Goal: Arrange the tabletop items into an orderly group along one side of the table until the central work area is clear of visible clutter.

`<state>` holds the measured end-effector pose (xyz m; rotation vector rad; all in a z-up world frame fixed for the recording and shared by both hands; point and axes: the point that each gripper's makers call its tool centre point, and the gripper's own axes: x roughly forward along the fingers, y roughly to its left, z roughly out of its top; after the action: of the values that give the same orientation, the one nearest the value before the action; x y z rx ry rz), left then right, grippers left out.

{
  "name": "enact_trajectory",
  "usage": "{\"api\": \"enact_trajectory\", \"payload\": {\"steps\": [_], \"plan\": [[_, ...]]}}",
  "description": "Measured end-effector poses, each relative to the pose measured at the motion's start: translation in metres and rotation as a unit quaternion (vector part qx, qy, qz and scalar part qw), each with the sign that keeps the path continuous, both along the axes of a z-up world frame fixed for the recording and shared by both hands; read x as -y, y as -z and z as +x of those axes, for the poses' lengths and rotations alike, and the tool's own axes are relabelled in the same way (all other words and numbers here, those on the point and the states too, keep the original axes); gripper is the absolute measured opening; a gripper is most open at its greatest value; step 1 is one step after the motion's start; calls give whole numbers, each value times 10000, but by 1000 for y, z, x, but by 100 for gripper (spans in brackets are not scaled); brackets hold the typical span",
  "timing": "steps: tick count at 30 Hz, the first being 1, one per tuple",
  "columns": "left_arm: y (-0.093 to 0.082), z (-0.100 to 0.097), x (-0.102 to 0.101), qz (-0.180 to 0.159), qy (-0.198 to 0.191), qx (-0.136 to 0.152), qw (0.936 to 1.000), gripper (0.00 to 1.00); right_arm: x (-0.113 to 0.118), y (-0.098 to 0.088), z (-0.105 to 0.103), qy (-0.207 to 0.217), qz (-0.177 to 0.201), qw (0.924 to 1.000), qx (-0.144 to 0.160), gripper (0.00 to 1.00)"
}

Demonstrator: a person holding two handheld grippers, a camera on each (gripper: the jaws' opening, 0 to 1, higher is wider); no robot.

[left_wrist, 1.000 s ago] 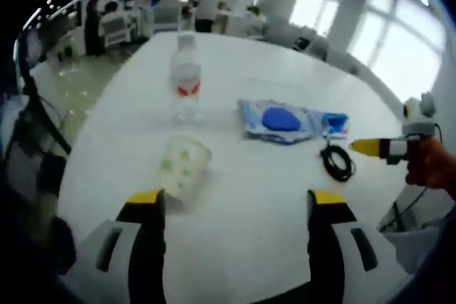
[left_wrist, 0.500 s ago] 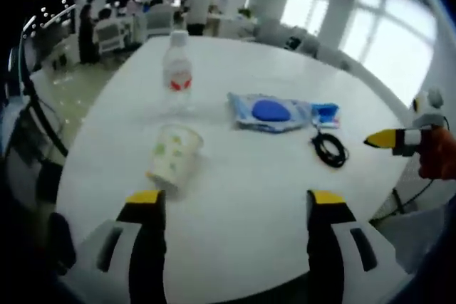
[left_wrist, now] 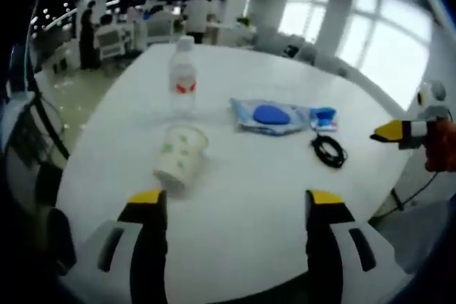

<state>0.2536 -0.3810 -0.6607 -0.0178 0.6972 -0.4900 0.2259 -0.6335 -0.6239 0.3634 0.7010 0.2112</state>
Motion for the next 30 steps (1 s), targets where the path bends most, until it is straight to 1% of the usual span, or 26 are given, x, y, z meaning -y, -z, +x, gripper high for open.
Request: {"api": "enact_trajectory", "payload": {"steps": [3,6,8,12,13,15,16,19,22,24,26,28,30], "plan": [[1,0,-5,53,6,-24,10000,79,-7,-1,9,-107,53,9999,29,55],[2,-1,-12,53,-133,-59,9999,79,-13,1,15,-273,52,9996,-12,55],[3,-3,-12,63,-156,-56,9998,79,-17,1,19,-351,57,9994,3,55],[6,-11,-8,121,-73,-97,9999,80,-23,3,25,-453,73,9989,-21,55],[9,-15,-6,162,-13,-159,9997,81,-30,5,29,-690,-39,9976,-60,55],[10,-19,-3,181,66,-194,9996,81,-38,6,35,-875,-91,9961,-72,55],[11,-20,-3,219,94,-226,9995,81,-41,6,37,-932,-85,9956,-75,55],[6,-21,-3,234,111,-202,9995,81,-55,4,49,-1145,11,9934,-40,55],[3,-29,-5,284,228,-318,9988,81,-75,5,60,-1541,14,9880,-51,54],[0,-31,-6,261,230,-305,9989,81,-86,4,66,-1740,25,9847,-28,54],[-1,-37,-8,248,232,-324,9989,81,-104,4,73,-1977,115,9802,-55,54],[1,-44,-8,319,298,-341,9985,81,-123,6,81,-2196,147,9755,-77,53],[2,-45,-11,486,391,-329,9975,79,-136,7,88,-2413,92,9704,-68,53]]}}
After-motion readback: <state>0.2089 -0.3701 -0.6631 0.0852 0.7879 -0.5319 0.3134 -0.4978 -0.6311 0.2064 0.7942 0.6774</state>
